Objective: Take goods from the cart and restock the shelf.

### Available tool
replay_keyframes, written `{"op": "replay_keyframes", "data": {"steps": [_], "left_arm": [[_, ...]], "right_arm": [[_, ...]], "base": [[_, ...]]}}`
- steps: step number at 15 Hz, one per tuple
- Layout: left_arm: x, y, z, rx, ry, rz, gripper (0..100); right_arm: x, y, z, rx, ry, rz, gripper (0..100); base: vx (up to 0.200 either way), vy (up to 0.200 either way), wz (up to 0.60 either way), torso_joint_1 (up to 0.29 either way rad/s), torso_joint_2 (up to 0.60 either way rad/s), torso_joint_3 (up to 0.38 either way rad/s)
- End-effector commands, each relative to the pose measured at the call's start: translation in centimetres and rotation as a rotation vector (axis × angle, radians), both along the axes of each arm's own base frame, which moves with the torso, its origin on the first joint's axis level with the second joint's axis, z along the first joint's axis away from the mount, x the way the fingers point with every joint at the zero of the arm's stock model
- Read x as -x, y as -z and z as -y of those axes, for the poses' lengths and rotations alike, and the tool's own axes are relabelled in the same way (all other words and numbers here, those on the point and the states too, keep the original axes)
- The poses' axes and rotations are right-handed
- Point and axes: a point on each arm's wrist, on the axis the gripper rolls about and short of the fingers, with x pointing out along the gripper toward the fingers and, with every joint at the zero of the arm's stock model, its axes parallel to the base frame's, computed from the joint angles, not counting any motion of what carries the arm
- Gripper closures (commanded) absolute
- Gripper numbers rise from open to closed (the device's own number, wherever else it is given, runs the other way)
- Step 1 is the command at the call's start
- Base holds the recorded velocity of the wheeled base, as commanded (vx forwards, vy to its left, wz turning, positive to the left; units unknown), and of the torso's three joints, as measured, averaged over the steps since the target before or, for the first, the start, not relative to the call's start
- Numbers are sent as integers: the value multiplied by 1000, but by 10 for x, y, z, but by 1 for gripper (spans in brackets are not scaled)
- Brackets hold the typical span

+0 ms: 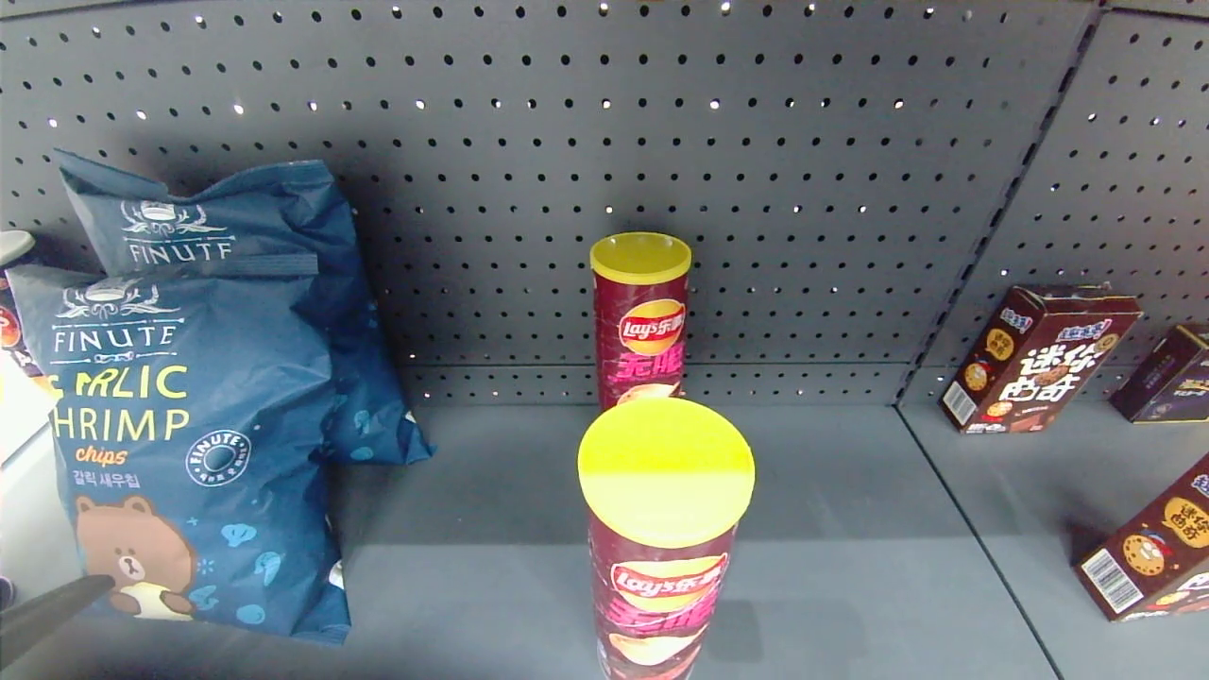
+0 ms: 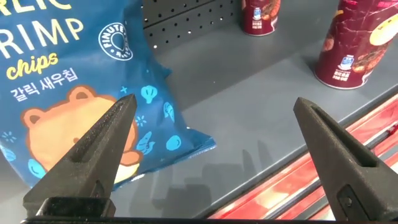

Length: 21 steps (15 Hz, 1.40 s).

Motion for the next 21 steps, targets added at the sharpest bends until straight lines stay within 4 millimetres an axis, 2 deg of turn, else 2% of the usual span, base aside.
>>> {"op": "replay_keyframes", "data": {"steps": [1, 2, 3, 4, 6, 7, 8, 9, 10, 11, 12, 21], "left_arm": [[-5, -9, 2, 0, -27, -9, 0], [-5, -1, -2, -37, -144, -45, 0], [-5, -1, -2, -37, -144, -45, 0], [4, 15, -8, -105, -180, -148, 0], [15, 26, -14, -111, -211, -174, 0], [33, 49, -21, -102, -353, -168, 0], [34, 73, -20, -115, -370, -189, 0], [39, 73, -16, -57, -295, -74, 0], [43, 75, -16, -44, -293, -62, 0], [50, 77, -14, 0, -378, 5, 0], [55, 77, -15, 62, -379, 53, 0], [55, 77, -15, 94, -370, 61, 0]], "right_arm": [[0, 0, 0, 0, 0, 2, 0], [0, 0, 0, 0, 0, 2, 0], [0, 0, 0, 0, 0, 2, 0], [0, 0, 0, 0, -2, 2, 0], [0, 0, 0, 0, 0, 2, 0], [0, 0, 0, 0, 0, 2, 0], [0, 0, 0, -1, 0, 2, 0], [0, 0, 0, 0, 0, 2, 0], [0, 0, 0, 0, 0, 2, 0], [0, 0, 0, 0, 0, 2, 0], [0, 0, 0, 0, 0, 2, 0], [0, 0, 0, 0, 0, 2, 0]], "base": [[0, 0, 0, 0, 0, 0], [0, 0, 0, 0, 0, 0], [0, 0, 0, 0, 0, 0], [0, 0, 0, 0, 0, 0], [0, 0, 0, 0, 0, 0], [0, 0, 0, 0, 0, 0], [0, 0, 0, 0, 0, 0], [0, 0, 0, 0, 0, 0], [0, 0, 0, 0, 0, 0], [0, 0, 0, 0, 0, 0], [0, 0, 0, 0, 0, 0], [0, 0, 0, 0, 0, 0]]}}
